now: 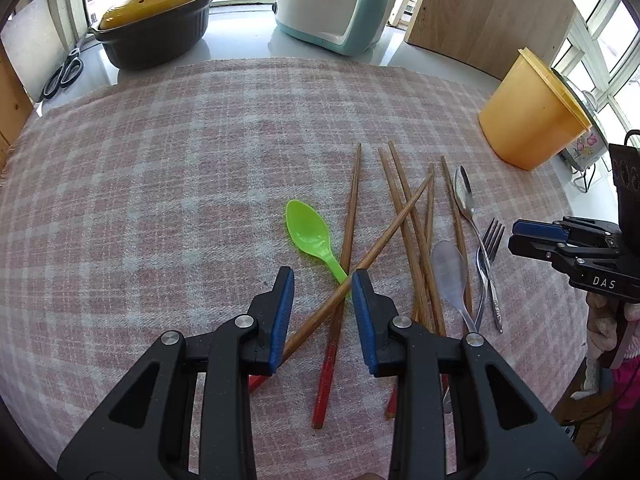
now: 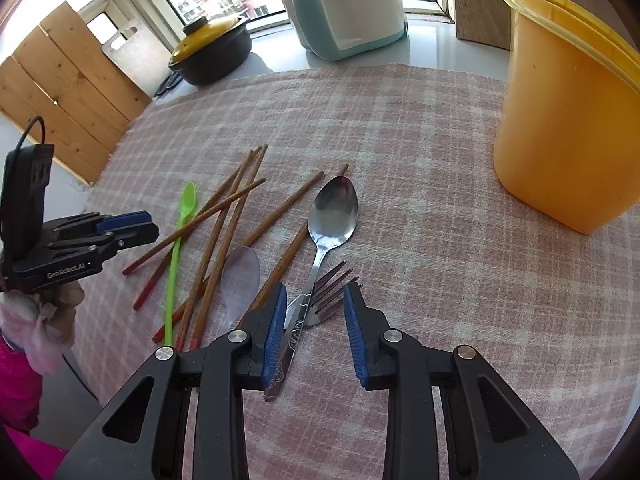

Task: Organize utensils
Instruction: 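Reach the left tool to a chopstick while the right tool reaches the metal spoon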

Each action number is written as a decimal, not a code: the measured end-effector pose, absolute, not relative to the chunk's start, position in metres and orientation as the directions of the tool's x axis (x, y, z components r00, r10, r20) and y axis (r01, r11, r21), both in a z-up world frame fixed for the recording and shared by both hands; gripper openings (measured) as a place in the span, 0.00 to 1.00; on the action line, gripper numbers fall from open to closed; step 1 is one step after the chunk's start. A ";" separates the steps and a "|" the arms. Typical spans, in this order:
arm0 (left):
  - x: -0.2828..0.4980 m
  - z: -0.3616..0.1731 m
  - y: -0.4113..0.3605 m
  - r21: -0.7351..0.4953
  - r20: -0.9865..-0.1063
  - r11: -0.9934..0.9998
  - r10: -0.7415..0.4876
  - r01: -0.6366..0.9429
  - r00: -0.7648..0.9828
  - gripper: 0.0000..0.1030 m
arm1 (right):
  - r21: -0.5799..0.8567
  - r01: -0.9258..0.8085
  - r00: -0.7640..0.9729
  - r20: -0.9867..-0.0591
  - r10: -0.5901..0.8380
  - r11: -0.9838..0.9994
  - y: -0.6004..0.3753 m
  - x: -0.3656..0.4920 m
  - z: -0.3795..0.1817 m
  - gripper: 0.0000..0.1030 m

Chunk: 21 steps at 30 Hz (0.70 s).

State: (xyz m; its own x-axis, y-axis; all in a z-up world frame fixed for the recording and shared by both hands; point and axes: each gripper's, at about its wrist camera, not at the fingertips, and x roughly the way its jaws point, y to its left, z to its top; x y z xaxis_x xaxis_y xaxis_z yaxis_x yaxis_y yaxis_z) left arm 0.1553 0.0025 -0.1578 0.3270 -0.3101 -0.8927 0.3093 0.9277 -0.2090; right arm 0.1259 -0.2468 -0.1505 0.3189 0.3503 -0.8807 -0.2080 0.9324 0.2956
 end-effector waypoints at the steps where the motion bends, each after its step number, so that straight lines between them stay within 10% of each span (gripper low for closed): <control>1: 0.156 -0.157 0.000 -0.206 -0.892 0.925 -0.312 0.319 0.327 0.29 | 0.292 -0.204 0.318 -0.883 0.346 0.934 -0.247 0.128 -0.151 0.26; 21: 0.175 -0.174 -0.049 -0.093 -0.927 0.867 -0.255 0.490 0.274 0.27 | 0.320 -0.195 0.270 -0.891 0.364 0.927 -0.251 0.184 -0.177 0.25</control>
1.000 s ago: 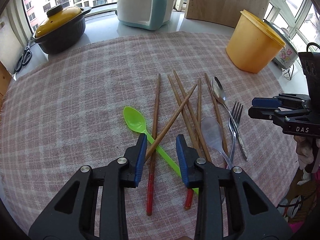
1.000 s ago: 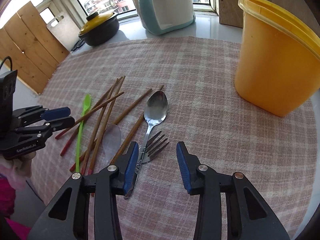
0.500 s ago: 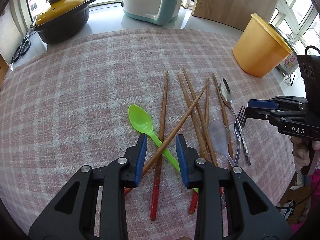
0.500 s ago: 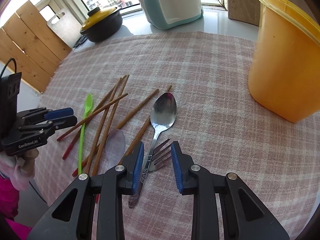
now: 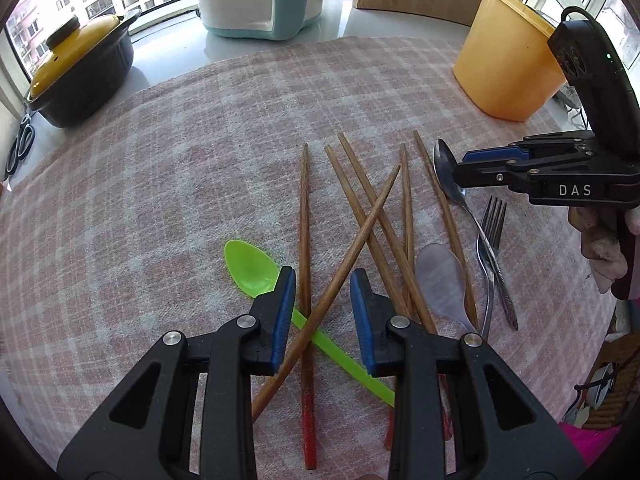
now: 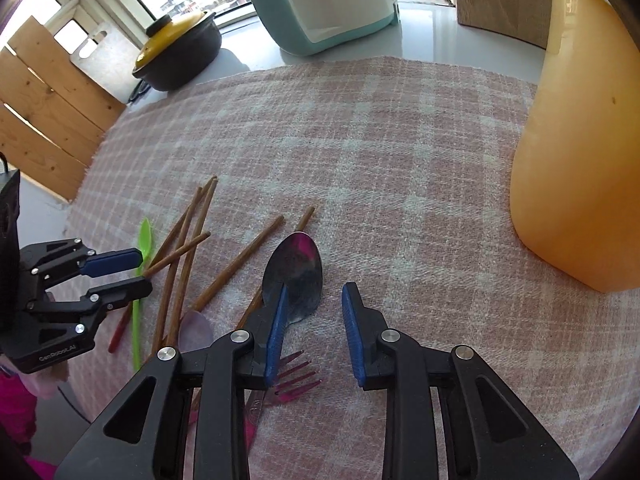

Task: Organize utensils
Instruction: 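Reach the left tool to a chopstick while the right tool reaches the metal spoon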

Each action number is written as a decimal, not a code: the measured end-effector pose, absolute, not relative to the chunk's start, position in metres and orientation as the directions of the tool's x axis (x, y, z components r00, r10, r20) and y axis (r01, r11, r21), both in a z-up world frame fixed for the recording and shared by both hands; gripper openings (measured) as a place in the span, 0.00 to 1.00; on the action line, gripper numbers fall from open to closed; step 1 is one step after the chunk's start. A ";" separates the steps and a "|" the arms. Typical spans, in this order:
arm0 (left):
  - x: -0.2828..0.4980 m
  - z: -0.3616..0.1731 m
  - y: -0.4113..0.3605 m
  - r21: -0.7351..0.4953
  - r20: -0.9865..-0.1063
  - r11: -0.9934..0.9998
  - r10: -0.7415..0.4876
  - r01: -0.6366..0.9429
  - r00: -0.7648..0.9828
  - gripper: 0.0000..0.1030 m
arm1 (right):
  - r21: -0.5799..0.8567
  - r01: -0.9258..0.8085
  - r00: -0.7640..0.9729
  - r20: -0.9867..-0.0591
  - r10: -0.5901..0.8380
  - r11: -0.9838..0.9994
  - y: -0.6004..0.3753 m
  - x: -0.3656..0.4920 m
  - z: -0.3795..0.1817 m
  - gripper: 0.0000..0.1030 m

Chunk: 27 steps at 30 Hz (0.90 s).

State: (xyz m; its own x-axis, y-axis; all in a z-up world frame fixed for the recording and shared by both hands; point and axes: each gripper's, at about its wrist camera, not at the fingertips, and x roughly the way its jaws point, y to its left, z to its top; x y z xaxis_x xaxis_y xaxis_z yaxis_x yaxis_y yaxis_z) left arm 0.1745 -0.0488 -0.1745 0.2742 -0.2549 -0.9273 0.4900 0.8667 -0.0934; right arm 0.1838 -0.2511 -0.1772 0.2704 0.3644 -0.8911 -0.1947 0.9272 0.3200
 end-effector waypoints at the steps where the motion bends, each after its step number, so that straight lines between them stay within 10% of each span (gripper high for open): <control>1: 0.176 -0.175 -0.050 -0.091 -0.929 0.865 -0.253 0.494 0.271 0.27 | 0.320 -0.201 0.270 -0.891 0.366 0.926 -0.250 0.185 -0.178 0.25; 20: 0.190 -0.191 -0.058 -0.089 -0.935 0.863 -0.244 0.497 0.256 0.08 | 0.266 -0.292 0.266 -0.900 0.345 0.919 -0.232 0.194 -0.177 0.26; 27: 0.189 -0.187 -0.055 -0.098 -0.930 0.868 -0.254 0.487 0.265 0.05 | 0.262 -0.293 0.266 -0.901 0.342 0.920 -0.229 0.193 -0.173 0.09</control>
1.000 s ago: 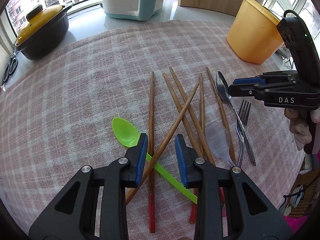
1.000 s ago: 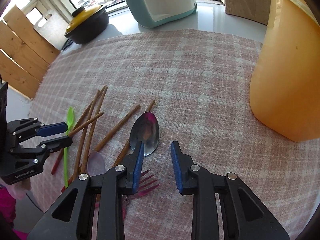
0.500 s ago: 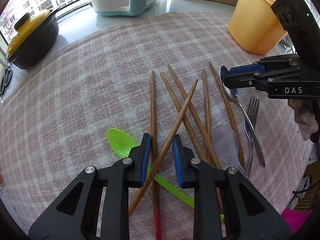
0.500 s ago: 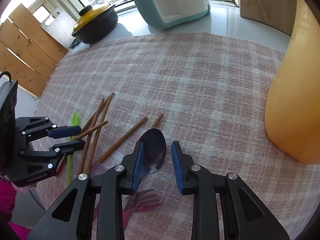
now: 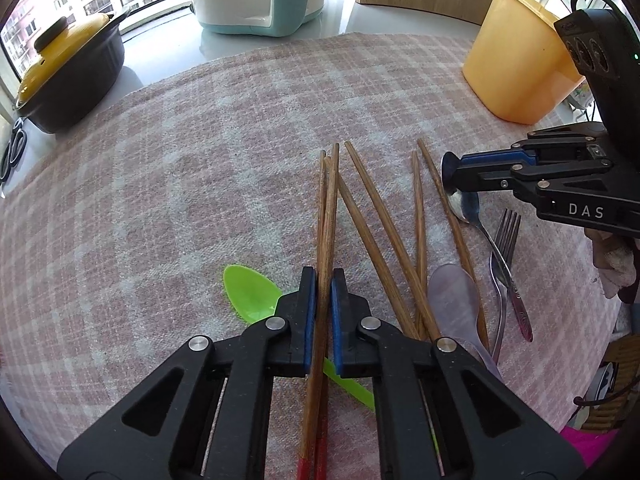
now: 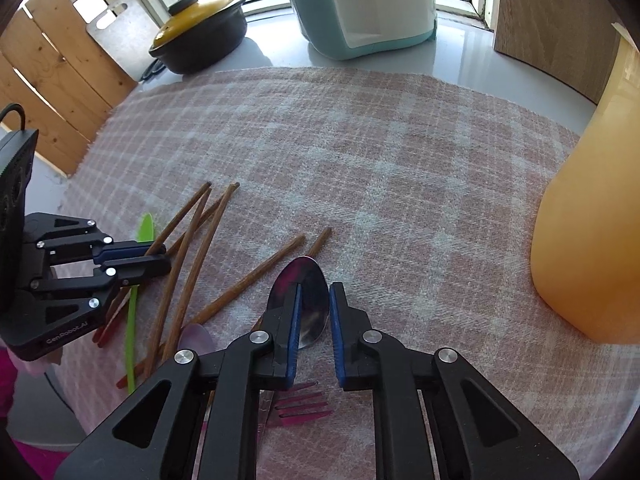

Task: Organize utensils
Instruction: 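Reach the left tool to a chopstick while the right tool reaches the metal spoon, then close the left tool on a chopstick while the right tool grips the metal spoon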

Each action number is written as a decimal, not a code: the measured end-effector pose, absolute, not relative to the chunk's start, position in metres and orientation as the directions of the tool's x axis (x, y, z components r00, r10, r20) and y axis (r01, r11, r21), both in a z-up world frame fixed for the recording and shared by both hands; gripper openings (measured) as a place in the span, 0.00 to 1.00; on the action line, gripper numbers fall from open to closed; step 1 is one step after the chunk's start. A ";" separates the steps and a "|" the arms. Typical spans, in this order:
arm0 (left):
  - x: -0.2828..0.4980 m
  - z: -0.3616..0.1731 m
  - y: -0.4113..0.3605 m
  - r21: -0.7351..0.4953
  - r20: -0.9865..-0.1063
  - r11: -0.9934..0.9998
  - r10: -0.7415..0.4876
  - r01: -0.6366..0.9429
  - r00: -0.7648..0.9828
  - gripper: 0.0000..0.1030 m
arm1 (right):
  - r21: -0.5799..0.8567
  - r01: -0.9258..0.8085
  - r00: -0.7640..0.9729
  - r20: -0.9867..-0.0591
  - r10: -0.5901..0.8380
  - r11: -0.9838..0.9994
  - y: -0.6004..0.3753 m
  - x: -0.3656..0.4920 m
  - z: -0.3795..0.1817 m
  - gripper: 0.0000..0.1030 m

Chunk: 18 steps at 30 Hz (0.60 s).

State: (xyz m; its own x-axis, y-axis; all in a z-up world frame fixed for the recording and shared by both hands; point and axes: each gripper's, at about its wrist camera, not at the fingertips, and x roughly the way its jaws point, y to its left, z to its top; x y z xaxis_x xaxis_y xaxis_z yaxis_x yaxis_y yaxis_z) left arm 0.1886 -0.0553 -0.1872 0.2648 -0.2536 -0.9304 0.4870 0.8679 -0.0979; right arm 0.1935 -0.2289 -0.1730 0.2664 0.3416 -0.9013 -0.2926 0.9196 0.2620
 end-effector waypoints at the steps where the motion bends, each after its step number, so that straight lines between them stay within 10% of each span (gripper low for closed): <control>1: 0.188 -0.187 -0.055 -0.099 -0.929 0.868 -0.255 0.486 0.267 0.05 | 0.267 -0.293 0.266 -0.900 0.346 0.918 -0.228 0.194 -0.172 0.07; 15: 0.186 -0.184 -0.053 -0.113 -0.921 0.871 -0.272 0.479 0.277 0.04 | 0.209 -0.322 0.251 -0.921 0.296 0.923 -0.213 0.190 -0.170 0.04; 18: 0.187 -0.184 -0.053 -0.119 -0.920 0.873 -0.276 0.473 0.279 0.04 | 0.192 -0.313 0.270 -0.921 0.281 0.930 -0.214 0.187 -0.167 0.37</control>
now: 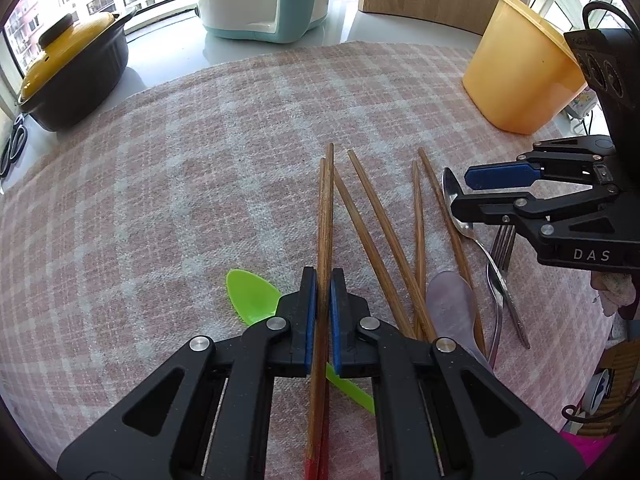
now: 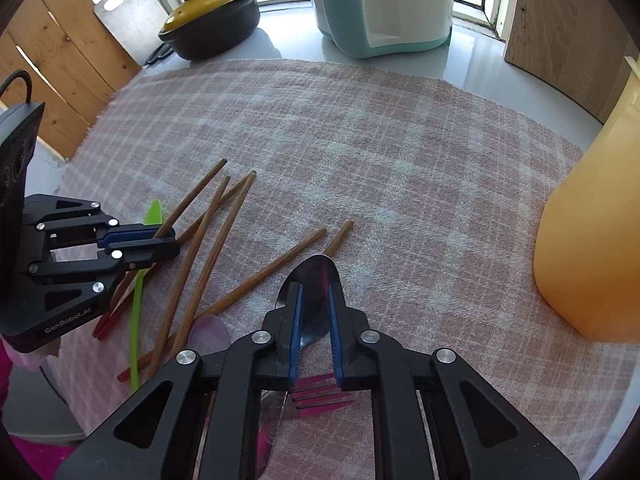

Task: Organize utensils
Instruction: 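Close the left tool on a chopstick while the right tool grips the metal spoon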

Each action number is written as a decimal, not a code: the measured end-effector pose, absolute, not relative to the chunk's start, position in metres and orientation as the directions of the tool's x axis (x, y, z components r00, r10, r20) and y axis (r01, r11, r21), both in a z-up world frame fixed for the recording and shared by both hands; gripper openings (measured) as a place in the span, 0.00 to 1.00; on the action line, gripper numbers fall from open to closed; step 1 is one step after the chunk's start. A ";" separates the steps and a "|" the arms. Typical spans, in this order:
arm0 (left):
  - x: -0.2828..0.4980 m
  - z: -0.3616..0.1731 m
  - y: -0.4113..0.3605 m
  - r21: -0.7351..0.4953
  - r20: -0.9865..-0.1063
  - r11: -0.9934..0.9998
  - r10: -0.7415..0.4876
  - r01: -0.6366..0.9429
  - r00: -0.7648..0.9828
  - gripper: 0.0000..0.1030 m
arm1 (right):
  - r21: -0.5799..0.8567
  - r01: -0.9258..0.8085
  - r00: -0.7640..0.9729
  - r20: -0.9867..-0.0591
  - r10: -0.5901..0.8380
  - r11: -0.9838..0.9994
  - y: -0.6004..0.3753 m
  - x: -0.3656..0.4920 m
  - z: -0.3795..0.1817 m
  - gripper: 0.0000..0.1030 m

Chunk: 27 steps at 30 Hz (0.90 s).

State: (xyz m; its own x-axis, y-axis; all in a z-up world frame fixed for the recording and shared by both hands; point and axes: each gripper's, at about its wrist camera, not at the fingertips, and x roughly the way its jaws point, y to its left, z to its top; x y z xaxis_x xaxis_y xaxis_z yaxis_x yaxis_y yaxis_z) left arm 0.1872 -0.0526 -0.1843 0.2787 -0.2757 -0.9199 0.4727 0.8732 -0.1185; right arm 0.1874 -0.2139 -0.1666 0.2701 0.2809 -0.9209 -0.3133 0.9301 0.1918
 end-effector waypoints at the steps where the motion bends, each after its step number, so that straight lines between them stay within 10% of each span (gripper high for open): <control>1: 0.187 -0.184 -0.052 -0.120 -0.919 0.874 -0.277 0.471 0.279 0.04 | 0.185 -0.315 0.280 -0.919 0.277 0.931 -0.213 0.187 -0.165 0.54; 8: 0.188 -0.186 -0.052 -0.125 -0.919 0.876 -0.280 0.467 0.279 0.04 | 0.120 -0.350 0.273 -0.936 0.224 0.929 -0.197 0.190 -0.176 0.57; 12: 0.188 -0.184 -0.051 -0.131 -0.916 0.879 -0.285 0.458 0.284 0.04 | 0.091 -0.354 0.288 -0.936 0.201 0.931 -0.195 0.186 -0.178 0.33; 27: 0.170 -0.137 -0.045 -0.153 -0.865 0.878 -0.340 0.453 0.368 0.04 | 0.106 -0.339 0.439 -0.861 0.257 0.935 -0.210 0.158 -0.120 0.32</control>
